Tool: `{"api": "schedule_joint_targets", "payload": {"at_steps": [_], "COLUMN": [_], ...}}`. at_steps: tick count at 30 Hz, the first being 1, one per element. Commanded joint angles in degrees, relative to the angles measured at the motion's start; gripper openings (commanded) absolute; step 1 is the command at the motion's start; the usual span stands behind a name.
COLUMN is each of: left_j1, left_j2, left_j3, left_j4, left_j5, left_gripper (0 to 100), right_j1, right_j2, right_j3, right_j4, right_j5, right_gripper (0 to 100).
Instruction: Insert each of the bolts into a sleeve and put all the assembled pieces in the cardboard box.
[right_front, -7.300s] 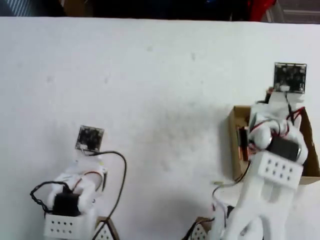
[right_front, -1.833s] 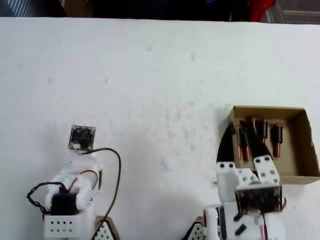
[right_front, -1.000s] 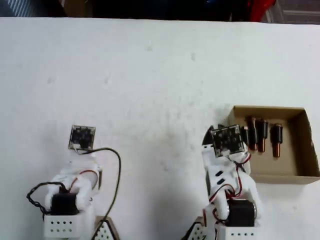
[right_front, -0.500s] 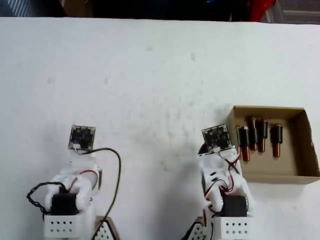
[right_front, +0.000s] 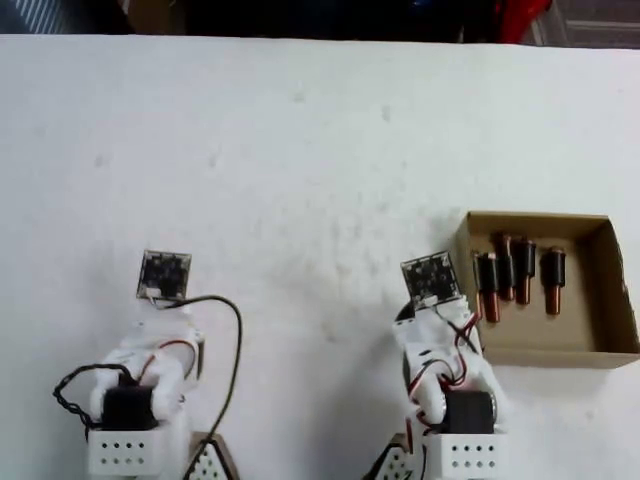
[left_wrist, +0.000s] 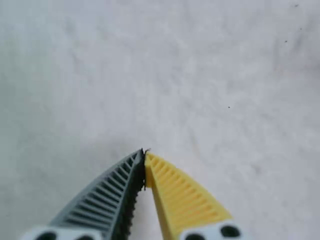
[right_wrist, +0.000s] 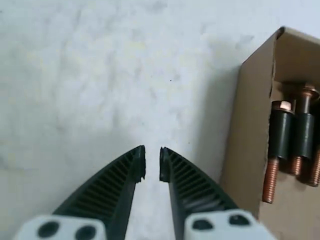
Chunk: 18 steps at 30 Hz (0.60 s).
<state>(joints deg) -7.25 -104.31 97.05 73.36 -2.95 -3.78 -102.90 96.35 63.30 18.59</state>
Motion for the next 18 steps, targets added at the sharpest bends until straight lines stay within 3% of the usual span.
{"api": "schedule_joint_targets", "payload": {"at_steps": [1,18], "left_j1": [-0.5,-0.5], "left_j2": [-0.3,-0.3], "left_j3": [-0.1,-0.1], "left_j4": [0.4,0.4], "left_j5": [-0.2,-0.1], "left_gripper": [2,2], "right_j1": [0.4,0.3], "right_j2": [-0.4,-0.3], "right_j3": [0.4,0.4], "right_j4": [2.8,9.4], "right_j5": [-0.5,-1.2], "right_gripper": [4.1,4.1]}}
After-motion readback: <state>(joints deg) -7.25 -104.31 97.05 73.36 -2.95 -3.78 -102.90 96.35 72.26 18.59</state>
